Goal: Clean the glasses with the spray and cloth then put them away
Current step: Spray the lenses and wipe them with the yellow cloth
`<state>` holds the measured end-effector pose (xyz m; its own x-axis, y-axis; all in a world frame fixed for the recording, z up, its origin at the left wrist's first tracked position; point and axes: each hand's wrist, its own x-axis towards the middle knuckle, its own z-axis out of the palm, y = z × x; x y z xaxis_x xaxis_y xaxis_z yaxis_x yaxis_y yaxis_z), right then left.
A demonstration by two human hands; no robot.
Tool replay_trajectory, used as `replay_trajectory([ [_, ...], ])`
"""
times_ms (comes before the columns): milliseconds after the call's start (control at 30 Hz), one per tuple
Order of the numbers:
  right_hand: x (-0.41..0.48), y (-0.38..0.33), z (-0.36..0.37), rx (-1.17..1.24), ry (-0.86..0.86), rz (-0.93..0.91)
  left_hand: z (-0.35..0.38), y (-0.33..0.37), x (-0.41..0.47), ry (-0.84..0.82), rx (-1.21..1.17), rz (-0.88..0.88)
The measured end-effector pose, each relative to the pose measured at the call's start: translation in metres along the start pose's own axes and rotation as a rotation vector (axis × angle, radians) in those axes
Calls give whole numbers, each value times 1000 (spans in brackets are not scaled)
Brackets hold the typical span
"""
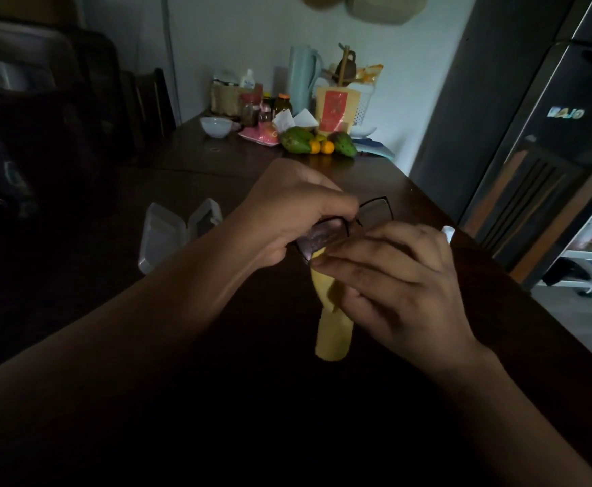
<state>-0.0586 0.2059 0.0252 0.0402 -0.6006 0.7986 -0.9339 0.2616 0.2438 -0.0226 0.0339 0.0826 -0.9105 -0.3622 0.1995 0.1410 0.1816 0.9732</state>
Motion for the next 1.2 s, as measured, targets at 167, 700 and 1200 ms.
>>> replay_trajectory([
  [167,3,-5,1,-28,30,13,-1,1,0,1,-51,-22],
  [700,2,1,-6,-14,36,135,-4,0,1,-39,-130,-13],
  [1200,6,-10,4,26,38,76,-1,-1,-1,-86,-105,20],
])
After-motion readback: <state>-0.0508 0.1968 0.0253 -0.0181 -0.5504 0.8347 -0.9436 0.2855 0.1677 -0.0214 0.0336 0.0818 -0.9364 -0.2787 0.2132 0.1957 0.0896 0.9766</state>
